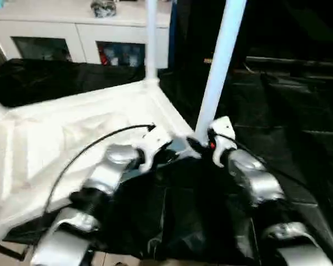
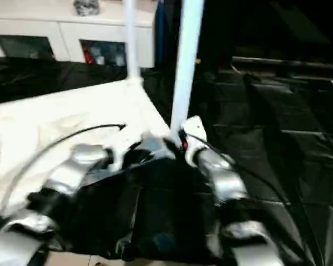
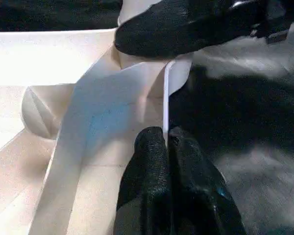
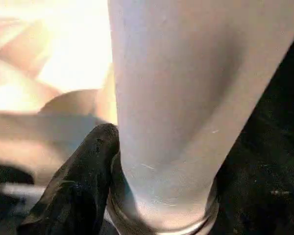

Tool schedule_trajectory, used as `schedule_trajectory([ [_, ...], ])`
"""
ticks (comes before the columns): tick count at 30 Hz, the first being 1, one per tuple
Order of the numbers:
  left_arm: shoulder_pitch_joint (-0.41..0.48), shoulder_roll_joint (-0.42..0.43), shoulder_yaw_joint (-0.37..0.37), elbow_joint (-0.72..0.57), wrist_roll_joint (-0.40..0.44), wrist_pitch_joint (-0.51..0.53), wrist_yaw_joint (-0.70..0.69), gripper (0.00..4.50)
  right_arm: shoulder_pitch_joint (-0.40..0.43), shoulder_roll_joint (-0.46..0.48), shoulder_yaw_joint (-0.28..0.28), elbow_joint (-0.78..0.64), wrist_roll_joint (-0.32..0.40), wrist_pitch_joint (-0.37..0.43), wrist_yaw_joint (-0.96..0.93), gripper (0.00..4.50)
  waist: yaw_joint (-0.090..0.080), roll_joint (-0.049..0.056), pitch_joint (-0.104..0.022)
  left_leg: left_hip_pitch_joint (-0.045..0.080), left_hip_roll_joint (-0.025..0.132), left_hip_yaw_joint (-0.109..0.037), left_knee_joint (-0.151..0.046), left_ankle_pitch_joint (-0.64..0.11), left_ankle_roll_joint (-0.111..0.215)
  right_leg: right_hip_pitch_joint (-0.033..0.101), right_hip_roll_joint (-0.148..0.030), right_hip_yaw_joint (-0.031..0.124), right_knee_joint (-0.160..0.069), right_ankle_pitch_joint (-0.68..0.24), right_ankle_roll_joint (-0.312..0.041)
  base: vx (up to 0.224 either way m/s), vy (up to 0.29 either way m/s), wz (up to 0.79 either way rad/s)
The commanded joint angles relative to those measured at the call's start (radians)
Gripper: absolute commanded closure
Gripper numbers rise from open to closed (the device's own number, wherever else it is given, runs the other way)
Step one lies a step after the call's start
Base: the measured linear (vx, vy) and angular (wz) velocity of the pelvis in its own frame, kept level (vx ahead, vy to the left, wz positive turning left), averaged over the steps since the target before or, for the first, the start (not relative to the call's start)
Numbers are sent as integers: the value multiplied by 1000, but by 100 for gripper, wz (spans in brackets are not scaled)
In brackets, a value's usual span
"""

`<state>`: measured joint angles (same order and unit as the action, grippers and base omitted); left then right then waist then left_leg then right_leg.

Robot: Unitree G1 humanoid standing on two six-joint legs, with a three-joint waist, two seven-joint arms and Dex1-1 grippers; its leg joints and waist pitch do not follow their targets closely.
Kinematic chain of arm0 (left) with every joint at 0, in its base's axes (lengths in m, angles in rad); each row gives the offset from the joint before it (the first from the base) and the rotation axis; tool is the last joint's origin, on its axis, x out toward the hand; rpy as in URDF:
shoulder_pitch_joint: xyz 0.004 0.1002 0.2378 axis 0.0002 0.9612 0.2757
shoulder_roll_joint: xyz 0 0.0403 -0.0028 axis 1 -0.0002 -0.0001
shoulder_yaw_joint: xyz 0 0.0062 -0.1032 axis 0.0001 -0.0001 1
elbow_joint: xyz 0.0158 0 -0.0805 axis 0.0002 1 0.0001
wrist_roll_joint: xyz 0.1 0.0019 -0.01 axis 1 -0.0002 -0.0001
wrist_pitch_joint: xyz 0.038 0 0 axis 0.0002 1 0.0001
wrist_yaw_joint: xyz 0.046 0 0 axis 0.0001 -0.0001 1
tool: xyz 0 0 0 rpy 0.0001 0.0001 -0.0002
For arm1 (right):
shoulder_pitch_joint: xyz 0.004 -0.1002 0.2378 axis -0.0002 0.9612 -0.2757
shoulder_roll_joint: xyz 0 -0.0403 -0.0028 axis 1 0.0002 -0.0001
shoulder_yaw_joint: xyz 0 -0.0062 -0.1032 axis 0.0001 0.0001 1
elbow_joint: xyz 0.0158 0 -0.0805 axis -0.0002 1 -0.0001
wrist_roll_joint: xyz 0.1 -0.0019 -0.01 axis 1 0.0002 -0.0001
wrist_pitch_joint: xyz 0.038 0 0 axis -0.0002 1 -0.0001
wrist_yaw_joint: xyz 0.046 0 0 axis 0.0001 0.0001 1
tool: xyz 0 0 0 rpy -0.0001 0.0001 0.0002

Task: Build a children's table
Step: Rotate leg to tighten

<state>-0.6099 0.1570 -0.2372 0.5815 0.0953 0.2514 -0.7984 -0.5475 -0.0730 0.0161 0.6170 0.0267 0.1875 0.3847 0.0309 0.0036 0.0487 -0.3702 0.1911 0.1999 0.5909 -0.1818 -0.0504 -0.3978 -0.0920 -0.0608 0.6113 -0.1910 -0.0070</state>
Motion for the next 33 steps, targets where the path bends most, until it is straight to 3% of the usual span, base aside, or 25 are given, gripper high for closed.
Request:
schedule_trajectory([
  [1,-34,-83,-28,-23,-34,-13,21,450,-7,99,48,67,10,16,-31,185,0,5,-61,13,37,-23,-75,-241,-5,39,-52,43,-81,-208,-211,0,0,0],
  [3,-31,-86,-32,-27,-32,-13,20,450,-13,110,48,78,10,-4,-27,185,0,4,-62,12,36,-22,-74,-241,-1,40,-51,42,-81,-196,-212,0,0,0],
  [4,-30,-85,-33,-28,-32,-14,18,450,-13,111,47,78,12,-7,-24,129,0,5,-62,12,36,-23,-74,-234,5,42,-51,42,-79,-176,-216,0,0,0],
  [5,-25,-82,-33,-32,-30,-15,14,450,-15,112,44,78,14,-15,-16,115,0,5,-62,11,36,-22,-74,-234,8,42,-50,42,-79,-169,-218,0,0,0],
  [8,-9,-55,-34,-46,-28,-28,-12,450,-15,95,28,68,31,-11,22,93,-1,6,-59,14,37,-23,-77,-264,13,41,-51,42,-82,-196,-219,0,0,0],
  [12,4,-29,-28,-59,-38,-44,-50,450,-18,49,41,66,-3,-36,23,58,-1,6,-61,12,38,-23,-76,-254,10,42,-51,43,-80,-186,-219,0,0,0],
  [16,24,26,-23,-77,-68,-89,-155,450,5,-49,89,12,-10,-61,196,58,3,4,-65,9,35,-18,-69,-205,38,48,-50,43,-72,-104,-242,0,0,0],
  [19,32,62,-25,-88,-89,-114,-233,450,33,-109,120,-44,1,-62,335,58,6,3,-62,8,37,-17,-67,-193,64,48,-51,43,-71,-95,-252,0,0,0],
  [22,34,74,-24,-93,-97,-117,-260,450,41,-129,130,-59,8,-62,380,58,8,6,-59,10,40,-18,-69,-210,54,46,-52,42,-74,-143,-248,0,0,0],
  [24,34,109,-25,-93,-104,-127,-317,450,62,-180,156,-101,30,-61,488,58,10,6,-59,12,41,-19,-70,-227,51,46,-51,42,-76,-165,-245,0,0,0],
  [25,32,134,-28,-85,-104,-139,-349,450,75,-210,173,-132,45,-54,550,58,10,11,-58,11,42,-19,-71,-229,51,45,-50,42,-75,-161,-247,0,0,0],
  [31,37,186,-36,-92,-108,-147,-425,450,102,-270,222,-200,66,-36,715,58,20,8,-59,11,45,-17,-70,-217,56,45,-51,41,-69,-137,-260,0,0,0],
  [32,38,188,-35,-94,-109,-147,-427,450,102,-270,223,-202,67,-36,721,58,22,2,-60,12,45,-16,-69,-217,54,44,-52,41,-70,-144,-260,0,0,0],
  [33,38,188,-35,-94,-109,-147,-427,450,102,-270,223,-202,67,-36,721,58,24,4,-60,12,45,-17,-70,-217,52,43,-53,42,-69,-148,-261,0,0,0],
])
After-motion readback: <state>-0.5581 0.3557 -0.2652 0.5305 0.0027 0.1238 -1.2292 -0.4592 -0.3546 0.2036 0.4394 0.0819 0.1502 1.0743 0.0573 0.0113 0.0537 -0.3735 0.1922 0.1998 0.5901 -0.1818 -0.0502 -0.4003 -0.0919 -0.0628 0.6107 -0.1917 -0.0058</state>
